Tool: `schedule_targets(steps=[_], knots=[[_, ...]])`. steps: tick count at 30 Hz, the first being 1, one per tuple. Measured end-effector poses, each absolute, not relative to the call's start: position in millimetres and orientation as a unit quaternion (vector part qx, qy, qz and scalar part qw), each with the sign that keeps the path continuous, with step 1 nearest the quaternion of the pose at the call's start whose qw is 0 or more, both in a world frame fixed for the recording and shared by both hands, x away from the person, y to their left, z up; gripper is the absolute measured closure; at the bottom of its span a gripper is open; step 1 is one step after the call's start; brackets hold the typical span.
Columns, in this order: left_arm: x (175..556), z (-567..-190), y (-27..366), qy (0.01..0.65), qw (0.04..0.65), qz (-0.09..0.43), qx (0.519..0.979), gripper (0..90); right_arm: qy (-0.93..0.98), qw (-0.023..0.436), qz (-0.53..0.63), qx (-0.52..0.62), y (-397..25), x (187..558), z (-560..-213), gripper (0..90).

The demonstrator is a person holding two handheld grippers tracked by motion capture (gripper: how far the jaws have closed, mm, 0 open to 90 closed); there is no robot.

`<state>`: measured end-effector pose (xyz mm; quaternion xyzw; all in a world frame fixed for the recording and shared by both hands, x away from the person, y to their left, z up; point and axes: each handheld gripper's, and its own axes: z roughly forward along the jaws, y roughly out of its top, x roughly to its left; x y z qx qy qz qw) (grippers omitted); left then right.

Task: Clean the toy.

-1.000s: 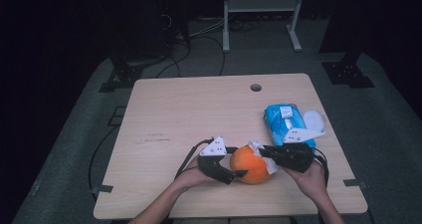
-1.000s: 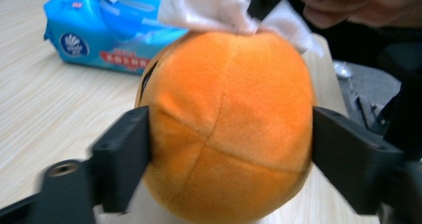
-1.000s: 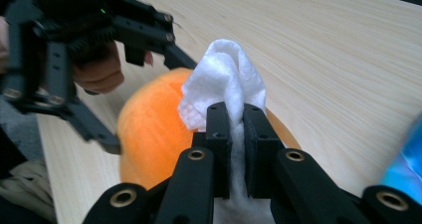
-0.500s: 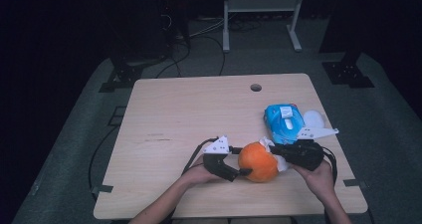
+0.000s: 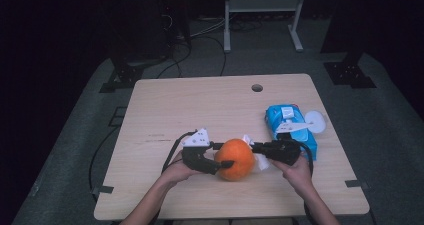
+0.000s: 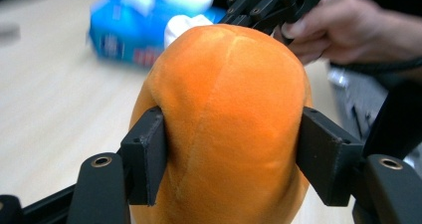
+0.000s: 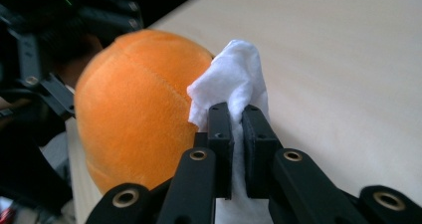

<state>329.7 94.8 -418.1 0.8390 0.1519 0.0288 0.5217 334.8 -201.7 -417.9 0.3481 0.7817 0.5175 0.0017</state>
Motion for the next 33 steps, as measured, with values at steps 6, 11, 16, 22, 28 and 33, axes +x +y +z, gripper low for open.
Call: schedule_targets(steps=[6,11,16,22,28,33], knots=[[339,-427,99,0.188,0.54,0.017,0.82,33.8,0.749,-0.035,0.557,0.357,-215,339,-425,83.4],[342,-429,94,0.196,0.544,0.018,0.815,31.4,0.771,0.017,0.552,0.317,-201,322,-405,83.3],[340,-431,87,0.204,0.548,0.027,0.811,30.5,0.782,0.034,0.555,0.28,-186,314,-390,83.3],[332,-430,81,0.176,0.543,0.037,0.82,32.0,0.797,0.086,0.537,0.263,-176,314,-384,83.3],[326,-422,80,0.141,0.537,0.045,0.831,23.5,0.792,0.105,0.524,0.294,-193,320,-395,83.2],[329,-421,78,0.129,0.55,0.048,0.824,17.0,0.794,0.093,0.527,0.287,-191,319,-399,83.1]])
